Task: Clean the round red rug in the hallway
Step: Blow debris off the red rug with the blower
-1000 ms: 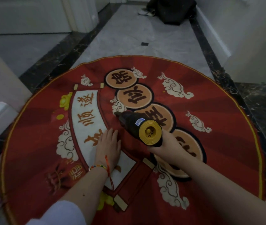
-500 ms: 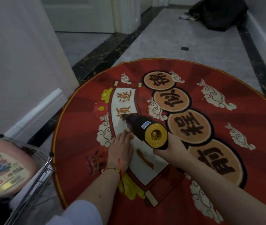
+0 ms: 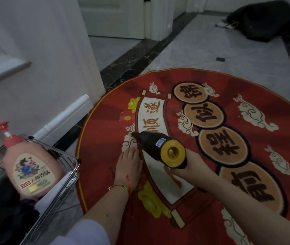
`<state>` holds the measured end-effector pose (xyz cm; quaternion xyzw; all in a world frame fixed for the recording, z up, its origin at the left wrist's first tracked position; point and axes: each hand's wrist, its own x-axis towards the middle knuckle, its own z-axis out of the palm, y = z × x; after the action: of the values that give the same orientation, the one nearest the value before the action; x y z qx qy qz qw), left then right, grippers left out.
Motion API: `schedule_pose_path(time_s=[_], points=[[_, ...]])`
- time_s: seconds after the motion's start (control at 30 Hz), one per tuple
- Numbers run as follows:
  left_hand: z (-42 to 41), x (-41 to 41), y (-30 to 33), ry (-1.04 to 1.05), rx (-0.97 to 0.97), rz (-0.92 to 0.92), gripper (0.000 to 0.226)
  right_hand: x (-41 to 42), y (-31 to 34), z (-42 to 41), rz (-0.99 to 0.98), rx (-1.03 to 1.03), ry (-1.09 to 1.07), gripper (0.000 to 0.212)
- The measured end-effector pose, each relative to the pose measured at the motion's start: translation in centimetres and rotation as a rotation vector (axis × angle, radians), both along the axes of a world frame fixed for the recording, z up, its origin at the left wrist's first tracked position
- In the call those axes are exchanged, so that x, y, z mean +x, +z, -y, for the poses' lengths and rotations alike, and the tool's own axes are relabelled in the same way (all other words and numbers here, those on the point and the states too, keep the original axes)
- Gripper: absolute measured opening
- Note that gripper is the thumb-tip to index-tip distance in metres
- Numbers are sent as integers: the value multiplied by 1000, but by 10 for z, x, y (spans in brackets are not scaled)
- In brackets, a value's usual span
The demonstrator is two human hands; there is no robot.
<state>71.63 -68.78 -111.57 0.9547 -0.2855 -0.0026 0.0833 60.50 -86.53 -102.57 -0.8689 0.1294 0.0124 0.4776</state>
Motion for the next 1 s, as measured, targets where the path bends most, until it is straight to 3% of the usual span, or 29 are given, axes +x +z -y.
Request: schedule_pose_path(time_s=[0.23,0.5,0.7,0.83,1.0], points=[[-6,10,-5,17,-13,-106,42,56,2,-28,19,1,6,32],[-16,29,-7,97,16,-67,51,112,2,-41,24,-41,38,32],[-30,36,-12,126,-7,-71,64,76,3,-29,-26,-12,33,27],[-42,39,-13,172,2,-64,57,38,4,-17,-26,-15,54,41],[-61,34,-15,234,-17,-56,52,1,3,1,-53,20,84,34]])
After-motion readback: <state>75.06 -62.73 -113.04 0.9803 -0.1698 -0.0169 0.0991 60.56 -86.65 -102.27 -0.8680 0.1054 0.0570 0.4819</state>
